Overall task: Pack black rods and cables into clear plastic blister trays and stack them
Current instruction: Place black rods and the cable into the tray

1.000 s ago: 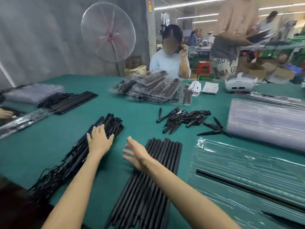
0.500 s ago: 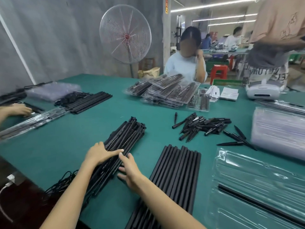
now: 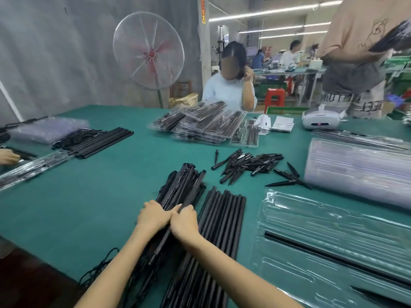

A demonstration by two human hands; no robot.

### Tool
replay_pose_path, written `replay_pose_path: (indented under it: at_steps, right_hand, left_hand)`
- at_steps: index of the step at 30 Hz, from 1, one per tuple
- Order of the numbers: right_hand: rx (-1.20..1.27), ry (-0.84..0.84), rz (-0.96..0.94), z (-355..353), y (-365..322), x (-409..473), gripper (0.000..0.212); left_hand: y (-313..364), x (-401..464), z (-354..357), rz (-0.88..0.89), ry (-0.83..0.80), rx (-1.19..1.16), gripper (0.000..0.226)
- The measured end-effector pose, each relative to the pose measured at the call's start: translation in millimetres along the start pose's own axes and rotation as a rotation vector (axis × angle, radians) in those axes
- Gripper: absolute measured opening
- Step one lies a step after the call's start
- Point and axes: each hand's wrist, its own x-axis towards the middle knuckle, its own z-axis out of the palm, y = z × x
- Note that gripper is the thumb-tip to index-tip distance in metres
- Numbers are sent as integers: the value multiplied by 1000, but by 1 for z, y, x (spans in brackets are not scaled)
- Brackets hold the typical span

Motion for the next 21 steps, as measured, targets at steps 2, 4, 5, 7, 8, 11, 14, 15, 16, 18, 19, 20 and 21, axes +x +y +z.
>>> replay_pose_path:
  at_steps: [2, 4, 5, 7, 8, 11, 14, 15, 16, 18, 19, 20, 21]
  right_hand:
    - [43, 3, -70, -8, -1, -6, 43]
    - [174, -48, -66, -17, -3, -10, 34]
    - [282, -96, -55, -22, -5, -14, 27]
    - [440, -168, -100, -32, -6, -25, 13]
    - [459, -187, -169, -36, -5, -31, 14]
    - [416, -245, -404, -42, 0, -45, 26]
    - [303, -152, -609, -50, 0, -59, 29]
    - [261, -92, -684, -53, 0, -63, 34]
    - [280, -74, -742, -55, 1, -68, 43]
    - [419, -68, -789, -62, 7, -82, 58]
    - [557, -95, -787, -65, 9, -90, 64]
    - [762, -150, -703, -69, 11, -97, 69]
    - [914, -211, -643, -73, 12, -103, 74]
  left_hand:
    - [-1, -1, -4, 12, -13, 19, 90]
    - [-2, -3, -11, 23, -15, 4, 80]
    - [-1, -6, -15, 49, 28, -31, 75]
    - [2, -14, -23, 191, 148, -185, 58]
    - [5, -19, -29, 280, 138, -346, 46]
    - [24, -53, -55, 304, -291, -930, 56]
    - [43, -81, -73, 326, -431, -1095, 55]
    - [50, -90, -77, 349, -386, -1126, 44]
    - [57, -98, -81, 366, -331, -1133, 34]
    - [69, -119, -91, 399, -263, -1053, 31]
    - [74, -129, -96, 419, -245, -993, 30]
    - [80, -139, -102, 444, -223, -930, 31]
    - [85, -149, -109, 481, -215, -878, 38]
